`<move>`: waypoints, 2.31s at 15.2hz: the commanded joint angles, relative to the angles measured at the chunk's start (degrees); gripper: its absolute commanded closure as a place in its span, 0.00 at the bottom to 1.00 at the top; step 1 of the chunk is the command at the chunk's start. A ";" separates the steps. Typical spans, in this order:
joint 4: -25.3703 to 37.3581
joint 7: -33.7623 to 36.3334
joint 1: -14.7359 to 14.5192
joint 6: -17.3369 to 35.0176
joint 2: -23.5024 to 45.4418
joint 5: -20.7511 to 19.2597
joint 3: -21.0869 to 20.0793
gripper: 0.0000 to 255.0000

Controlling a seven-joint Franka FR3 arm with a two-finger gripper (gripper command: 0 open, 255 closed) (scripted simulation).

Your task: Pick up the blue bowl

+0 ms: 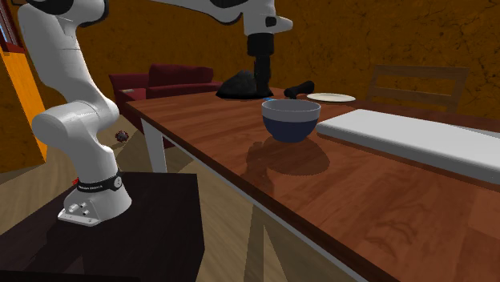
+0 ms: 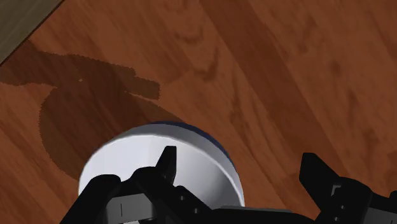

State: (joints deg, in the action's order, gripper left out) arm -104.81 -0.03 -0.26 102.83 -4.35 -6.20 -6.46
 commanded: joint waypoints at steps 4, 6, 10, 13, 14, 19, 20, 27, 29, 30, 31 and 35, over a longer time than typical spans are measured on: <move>14.33 1.08 -0.58 -2.19 12.01 -1.10 -0.58 0.00; 15.53 1.26 -0.70 -1.82 13.57 -1.27 -0.59 0.00; 12.26 1.56 -0.63 1.30 13.42 -1.33 -0.54 0.00; 10.28 1.76 -0.59 3.26 13.42 -1.39 -0.52 0.00; 10.30 1.77 -0.59 3.26 13.44 -1.39 -0.52 0.00; 10.32 1.72 -0.57 3.30 13.49 -1.39 -0.50 1.00; 10.32 1.72 -0.57 3.29 13.48 -1.39 -0.50 1.00; 12.59 1.53 -0.64 0.97 13.42 -1.32 -0.55 1.00; 14.20 1.38 -0.67 -0.58 13.48 -1.28 -0.57 1.00; 15.04 1.30 -0.69 -1.36 13.53 -1.27 -0.58 1.00; 15.90 1.23 -0.71 -2.15 13.60 -1.26 -0.59 1.00; 19.55 0.94 -0.81 -5.37 14.02 -1.26 -0.63 1.00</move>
State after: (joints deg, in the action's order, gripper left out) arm -86.27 0.94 -1.03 98.23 9.44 -7.43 -7.08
